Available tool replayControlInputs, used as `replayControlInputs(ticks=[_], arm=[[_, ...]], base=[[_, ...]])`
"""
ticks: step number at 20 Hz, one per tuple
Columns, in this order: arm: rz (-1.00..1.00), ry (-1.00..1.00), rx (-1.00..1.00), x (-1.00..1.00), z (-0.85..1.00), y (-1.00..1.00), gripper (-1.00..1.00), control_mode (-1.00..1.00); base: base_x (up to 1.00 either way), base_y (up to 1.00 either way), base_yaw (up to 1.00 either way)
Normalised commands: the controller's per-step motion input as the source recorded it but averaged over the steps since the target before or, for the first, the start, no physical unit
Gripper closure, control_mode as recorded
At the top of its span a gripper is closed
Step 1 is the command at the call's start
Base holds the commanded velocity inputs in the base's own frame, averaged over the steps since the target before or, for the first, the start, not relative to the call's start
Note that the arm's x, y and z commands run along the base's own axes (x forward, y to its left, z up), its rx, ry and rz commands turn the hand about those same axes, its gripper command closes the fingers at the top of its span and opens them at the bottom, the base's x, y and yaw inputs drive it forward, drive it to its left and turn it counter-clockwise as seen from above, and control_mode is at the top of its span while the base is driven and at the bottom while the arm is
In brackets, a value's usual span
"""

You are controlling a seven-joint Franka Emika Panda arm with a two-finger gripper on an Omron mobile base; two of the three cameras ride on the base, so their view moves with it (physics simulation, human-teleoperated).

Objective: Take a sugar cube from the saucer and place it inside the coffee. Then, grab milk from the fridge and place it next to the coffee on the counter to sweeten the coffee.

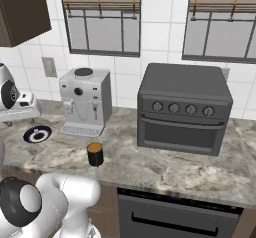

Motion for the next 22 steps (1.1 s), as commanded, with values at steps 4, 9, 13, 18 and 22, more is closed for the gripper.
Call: replayControlInputs(ticks=[4,9,13,18,22], arm=[[0.04,0.1,-0.04,0.28,-0.48,0.41,-1.0,-1.0],[0.03,0.06,0.0,0.22,-0.64,0.25,-1.0,-1.0],[0.02,0.01,0.0,0.24,-0.33,0.36,-1.0,-1.0],[0.0,0.0,0.0,0.42,-0.3,0.38,-1.0,-1.0],[0.0,0.0,0.0,0.47,-0.37,0.06,-1.0,-1.0]], base=[[0.0,0.0,0.0],[0.0,0.0,0.0],[0.0,0.0,0.0],[0.0,0.0,0.0],[0.0,0.0,0.0]])
